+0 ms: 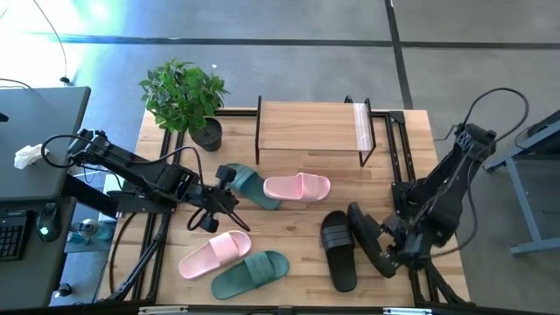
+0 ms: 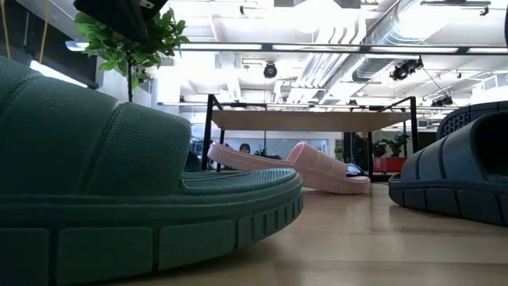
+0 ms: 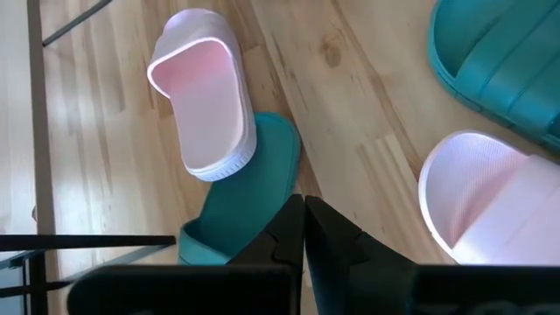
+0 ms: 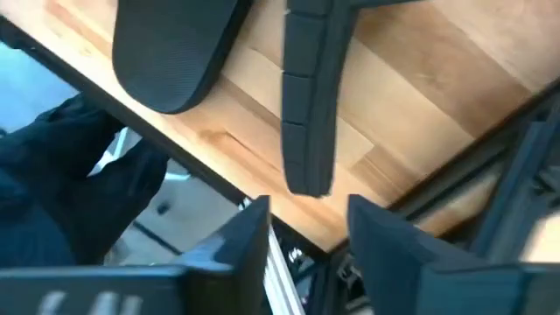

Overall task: Pick and place slides into the shelf
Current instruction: Put the right black slipper on the shelf

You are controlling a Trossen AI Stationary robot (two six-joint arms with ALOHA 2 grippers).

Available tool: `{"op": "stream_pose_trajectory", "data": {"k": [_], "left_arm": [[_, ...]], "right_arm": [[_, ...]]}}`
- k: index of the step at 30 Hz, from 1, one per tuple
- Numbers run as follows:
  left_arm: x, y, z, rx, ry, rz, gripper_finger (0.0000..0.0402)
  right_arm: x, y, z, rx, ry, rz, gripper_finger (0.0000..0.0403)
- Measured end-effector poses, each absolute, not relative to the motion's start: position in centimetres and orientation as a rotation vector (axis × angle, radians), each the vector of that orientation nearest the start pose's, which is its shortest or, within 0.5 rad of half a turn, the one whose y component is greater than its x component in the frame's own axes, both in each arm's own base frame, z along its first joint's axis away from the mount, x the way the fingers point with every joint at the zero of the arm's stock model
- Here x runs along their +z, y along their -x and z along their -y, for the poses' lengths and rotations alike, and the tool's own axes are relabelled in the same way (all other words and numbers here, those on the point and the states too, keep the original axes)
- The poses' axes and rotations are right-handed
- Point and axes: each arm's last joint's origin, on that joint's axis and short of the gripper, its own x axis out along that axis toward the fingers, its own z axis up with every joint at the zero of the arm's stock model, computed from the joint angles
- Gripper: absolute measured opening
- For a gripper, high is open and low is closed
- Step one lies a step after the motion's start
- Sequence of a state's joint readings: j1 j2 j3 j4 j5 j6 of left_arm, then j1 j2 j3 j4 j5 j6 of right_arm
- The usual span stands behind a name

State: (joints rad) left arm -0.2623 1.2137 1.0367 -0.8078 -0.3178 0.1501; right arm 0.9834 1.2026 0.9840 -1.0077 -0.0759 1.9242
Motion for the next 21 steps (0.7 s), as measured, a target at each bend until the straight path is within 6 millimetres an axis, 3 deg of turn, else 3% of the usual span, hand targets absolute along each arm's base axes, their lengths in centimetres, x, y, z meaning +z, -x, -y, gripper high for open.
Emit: {"op": "stream_pose_trajectory", "data": {"k": [7, 21], "left_arm": [[28.7, -22.7, 5.1, -0.02, -0.42, -0.949, 0.0003], [28.8, -22.7, 5.1, -0.019, -0.419, -0.947, 0.0003]], "right_arm": [[23.6, -12.3, -20.1, -0.549, -0.948, -1.43, 0.0214], [18.9, -13.4, -22.8, -0.686, -0.852, -1.463, 0.0216]]}}
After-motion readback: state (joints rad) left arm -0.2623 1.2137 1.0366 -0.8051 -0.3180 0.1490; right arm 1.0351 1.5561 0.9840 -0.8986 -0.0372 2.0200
